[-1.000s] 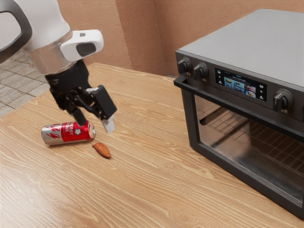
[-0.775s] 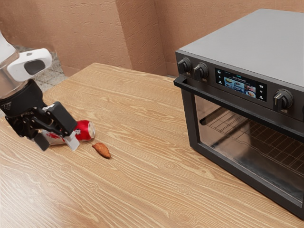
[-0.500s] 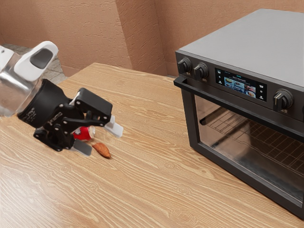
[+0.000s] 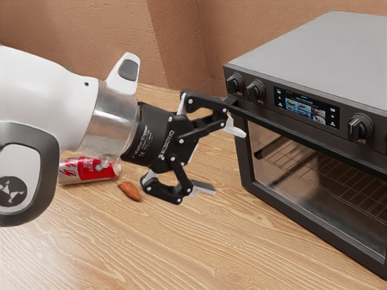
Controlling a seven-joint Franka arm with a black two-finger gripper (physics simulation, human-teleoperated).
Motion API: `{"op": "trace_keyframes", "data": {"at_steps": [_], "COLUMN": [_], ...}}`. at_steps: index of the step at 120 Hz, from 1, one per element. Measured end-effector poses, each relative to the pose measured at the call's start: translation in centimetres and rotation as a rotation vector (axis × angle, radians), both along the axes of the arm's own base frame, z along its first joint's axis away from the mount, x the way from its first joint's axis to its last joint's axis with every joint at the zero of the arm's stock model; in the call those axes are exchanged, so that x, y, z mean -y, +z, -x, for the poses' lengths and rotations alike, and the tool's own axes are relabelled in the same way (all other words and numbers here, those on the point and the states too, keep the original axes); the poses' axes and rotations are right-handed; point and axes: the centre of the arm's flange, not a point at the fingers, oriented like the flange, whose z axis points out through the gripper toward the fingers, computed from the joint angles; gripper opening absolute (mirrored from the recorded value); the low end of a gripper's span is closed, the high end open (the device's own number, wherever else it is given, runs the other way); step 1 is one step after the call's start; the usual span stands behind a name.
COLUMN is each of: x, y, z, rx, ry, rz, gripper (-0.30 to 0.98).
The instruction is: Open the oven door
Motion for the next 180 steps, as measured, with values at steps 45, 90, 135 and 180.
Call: {"op": "trace_keyframes", "data": {"at_steps": [45, 90, 135, 180], "x": [1.9, 2.1, 2.1, 2.2], "y": [-2.2, -3.4, -6.0, -5.0], "z": [-4.3, -7.5, -12.3, -15.5], "rx": [-0.046, -0.029, -0.026, -0.011], "ry": [0.179, 0.203, 0.139, 0.091], "rz": [0.155, 0.109, -0.05, -0.107], "gripper": [0.68, 0.68, 0.68, 0.68]}}
